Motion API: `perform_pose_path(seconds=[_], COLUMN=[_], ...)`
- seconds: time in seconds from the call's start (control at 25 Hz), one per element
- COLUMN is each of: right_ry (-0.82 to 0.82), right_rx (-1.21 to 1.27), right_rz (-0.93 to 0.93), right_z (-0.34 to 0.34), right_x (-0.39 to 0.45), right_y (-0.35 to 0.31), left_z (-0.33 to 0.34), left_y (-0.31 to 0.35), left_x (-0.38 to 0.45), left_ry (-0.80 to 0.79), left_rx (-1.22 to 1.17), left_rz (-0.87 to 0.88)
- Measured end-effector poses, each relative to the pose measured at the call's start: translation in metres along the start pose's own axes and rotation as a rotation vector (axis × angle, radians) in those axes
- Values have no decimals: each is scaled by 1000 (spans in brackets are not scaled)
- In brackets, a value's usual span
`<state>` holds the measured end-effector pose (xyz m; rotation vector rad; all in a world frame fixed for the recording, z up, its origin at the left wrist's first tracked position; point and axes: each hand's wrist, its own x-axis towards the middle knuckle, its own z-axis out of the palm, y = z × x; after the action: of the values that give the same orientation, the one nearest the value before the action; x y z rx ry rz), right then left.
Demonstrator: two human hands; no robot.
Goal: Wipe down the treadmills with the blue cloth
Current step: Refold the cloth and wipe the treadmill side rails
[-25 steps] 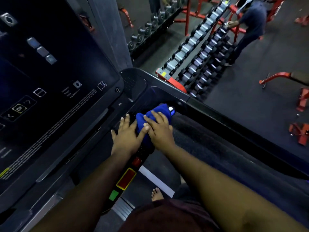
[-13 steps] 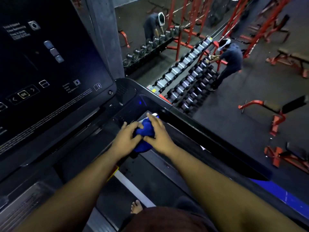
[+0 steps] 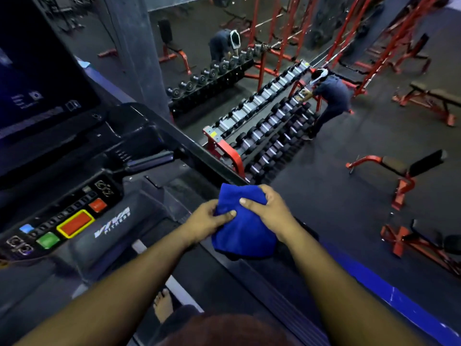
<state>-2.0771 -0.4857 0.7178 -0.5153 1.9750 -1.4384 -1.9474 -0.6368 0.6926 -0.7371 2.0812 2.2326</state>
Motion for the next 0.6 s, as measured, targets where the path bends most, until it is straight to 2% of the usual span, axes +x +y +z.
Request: perform_pose_path(seconds=[0.08,0.16,0.24,0.28,0.36,0.44,0.6], right_ry=[102,311,458,430,173,-22,26], right_rx=[-133,-308,-631,-827,-1131,-1262,-1287], right_rz=[-18,-55,-162,-202,-223,-195,-255], right_z=[-51,-89,-106,-106,-94,-85,-78], right_x=[-8,-12,-14,-17,-23,-32,-2], right_y=[10,21,35,45,76,112,121], left_z=[57,105,135,143,143,131,84], left_y=[-3,2,2,-2,-17,-28,-43], left_x=[11,25,42,48,55,50,50], left_ry=[-2,99,239,302,381,361,278], left_rx=[30,-53,-43,62,382,570,913], left_rz=[34,25,-15,-33,-15,23,92])
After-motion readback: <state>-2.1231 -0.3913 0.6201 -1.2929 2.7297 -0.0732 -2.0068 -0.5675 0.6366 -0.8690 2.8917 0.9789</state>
